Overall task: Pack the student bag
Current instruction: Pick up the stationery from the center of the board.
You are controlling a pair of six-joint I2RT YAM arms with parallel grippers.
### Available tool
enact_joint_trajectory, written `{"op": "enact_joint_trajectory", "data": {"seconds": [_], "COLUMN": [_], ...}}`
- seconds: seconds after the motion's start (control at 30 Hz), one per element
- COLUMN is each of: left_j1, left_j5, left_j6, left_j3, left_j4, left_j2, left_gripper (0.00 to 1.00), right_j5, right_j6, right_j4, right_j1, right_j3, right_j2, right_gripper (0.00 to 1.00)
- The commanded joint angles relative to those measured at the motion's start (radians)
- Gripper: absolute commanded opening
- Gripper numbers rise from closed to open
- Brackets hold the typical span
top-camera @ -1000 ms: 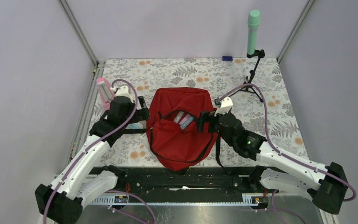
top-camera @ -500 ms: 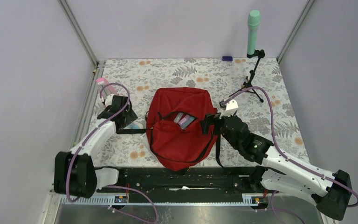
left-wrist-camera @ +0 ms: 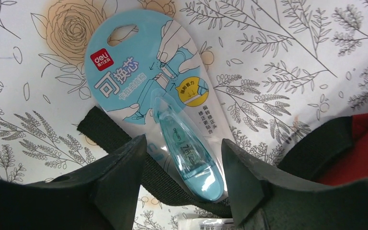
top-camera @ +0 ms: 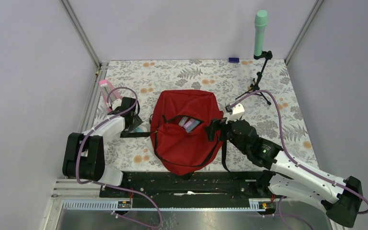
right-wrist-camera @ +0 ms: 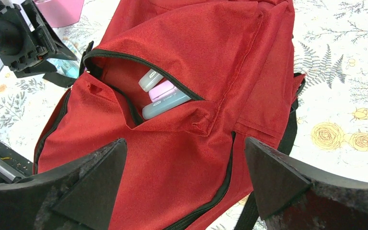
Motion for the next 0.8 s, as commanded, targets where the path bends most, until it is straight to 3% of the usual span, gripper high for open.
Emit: {"op": "enact_joint_trajectory", "data": {"seconds": [0.0, 0.1, 0.23, 0.5, 0.77], "left_j1": [0.010, 0.010, 0.011, 0.016, 0.015], "left_j5": [-0.041, -0.032, -0.034, -0.072, -0.142], "left_j6": [-0.028, -0.030, -0.033, 0.024, 0.101], "left_j3": [0.051, 0.061, 0.065, 0.054, -0.005], "left_j4": [0.051, 0.061, 0.066, 0.057, 0.080], "left_j2": [0.039, 0.070, 0.086, 0.022, -0.265], "left_gripper": [0.60, 0.57, 0.41, 0.00, 0.00], "right_j5": [-0.003, 0.009, 0.022, 0.013, -0.017], "right_j6": [0.003, -0.011, -0.028, -0.060, -0.144], "right_j4": [-0.001, -0.008, -0.024, -0.025, -0.015], "right_j1": [-0.003, -0.003, -0.003, -0.003, -0.003], "right_j3": [0.005, 0.006, 0.017, 0.017, 0.021], "right_j2": [-0.015, -0.019, -0.018, -0.021, -0.035], "right_gripper": [1.00, 1.00, 1.00, 1.00, 1.00]}}
